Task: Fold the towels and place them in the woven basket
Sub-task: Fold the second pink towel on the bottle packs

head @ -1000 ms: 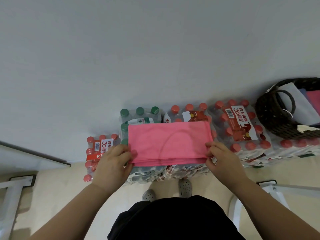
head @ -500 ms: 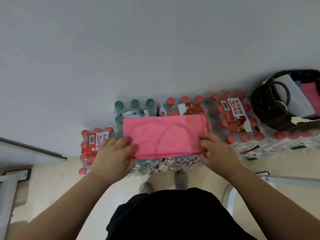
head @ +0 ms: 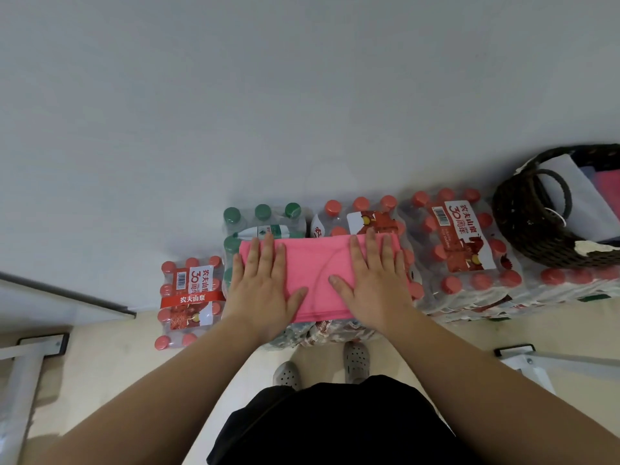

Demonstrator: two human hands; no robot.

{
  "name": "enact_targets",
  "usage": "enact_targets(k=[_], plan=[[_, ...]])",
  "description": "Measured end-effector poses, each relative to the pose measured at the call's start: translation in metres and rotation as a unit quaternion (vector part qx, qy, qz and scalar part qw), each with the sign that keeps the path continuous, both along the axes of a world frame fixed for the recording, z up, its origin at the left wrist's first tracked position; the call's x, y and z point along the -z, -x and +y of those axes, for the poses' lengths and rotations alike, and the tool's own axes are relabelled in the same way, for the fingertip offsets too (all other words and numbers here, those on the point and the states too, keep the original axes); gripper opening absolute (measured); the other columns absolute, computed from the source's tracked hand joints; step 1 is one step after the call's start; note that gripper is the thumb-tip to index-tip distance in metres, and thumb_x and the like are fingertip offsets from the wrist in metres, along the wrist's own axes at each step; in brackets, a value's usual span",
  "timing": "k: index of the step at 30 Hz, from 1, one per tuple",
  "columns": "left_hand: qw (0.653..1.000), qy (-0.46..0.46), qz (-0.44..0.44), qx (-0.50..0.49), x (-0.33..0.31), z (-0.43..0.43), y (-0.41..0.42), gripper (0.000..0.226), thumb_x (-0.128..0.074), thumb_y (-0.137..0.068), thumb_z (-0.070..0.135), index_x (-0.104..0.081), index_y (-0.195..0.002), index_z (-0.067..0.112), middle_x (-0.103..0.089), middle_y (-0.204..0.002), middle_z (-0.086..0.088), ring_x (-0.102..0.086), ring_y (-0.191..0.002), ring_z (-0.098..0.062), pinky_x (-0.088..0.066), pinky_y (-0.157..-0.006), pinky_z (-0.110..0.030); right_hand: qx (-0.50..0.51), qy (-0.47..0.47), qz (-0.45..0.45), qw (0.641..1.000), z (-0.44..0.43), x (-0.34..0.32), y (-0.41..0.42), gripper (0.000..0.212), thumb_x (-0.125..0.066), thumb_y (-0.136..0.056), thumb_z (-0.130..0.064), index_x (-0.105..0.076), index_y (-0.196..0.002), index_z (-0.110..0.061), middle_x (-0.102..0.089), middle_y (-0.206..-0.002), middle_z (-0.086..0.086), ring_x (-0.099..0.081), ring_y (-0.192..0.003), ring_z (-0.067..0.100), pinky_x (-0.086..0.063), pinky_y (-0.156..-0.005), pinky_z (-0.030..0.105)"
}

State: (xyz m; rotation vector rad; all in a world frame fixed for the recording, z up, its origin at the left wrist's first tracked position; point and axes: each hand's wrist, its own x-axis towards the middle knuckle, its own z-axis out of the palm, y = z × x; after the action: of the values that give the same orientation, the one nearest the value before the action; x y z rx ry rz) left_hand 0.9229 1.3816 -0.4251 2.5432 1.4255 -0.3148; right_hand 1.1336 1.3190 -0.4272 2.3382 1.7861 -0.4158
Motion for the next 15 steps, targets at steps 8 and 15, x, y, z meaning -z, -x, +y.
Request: enact_targets(k=[8,15], plan=[[1.000,-0.015,0.002,-0.015,0.007,0.026,-0.007,0.100,-0.003,-0.087,0.079,0.019,-0.154,0.008,0.027,-0.160,-0.014,0.025,-0.148,-0.032,0.012,-0.120,-0.052,-0.023,-0.014,-0.014,1.000,0.022,0.003,-0.013,0.098,0.004,-0.083,-0.083,0.016,-0.156,-0.019,0.025,-0.161,0.016,0.020,-0.149,0.039,0.012,-0.119,0.058],[1.000,-0.023,0.001,-0.019,0.007,0.055,-0.019,0.100,-0.004,-0.086,0.080,0.016,-0.155,0.010,0.023,-0.162,-0.014,0.022,-0.149,-0.030,0.014,-0.118,-0.051,-0.025,-0.017,-0.001,1.000,0.056,0.004,-0.029,0.097,0.003,-0.083,-0.084,0.014,-0.157,-0.021,0.022,-0.164,0.011,0.022,-0.149,0.035,0.016,-0.117,0.057]])
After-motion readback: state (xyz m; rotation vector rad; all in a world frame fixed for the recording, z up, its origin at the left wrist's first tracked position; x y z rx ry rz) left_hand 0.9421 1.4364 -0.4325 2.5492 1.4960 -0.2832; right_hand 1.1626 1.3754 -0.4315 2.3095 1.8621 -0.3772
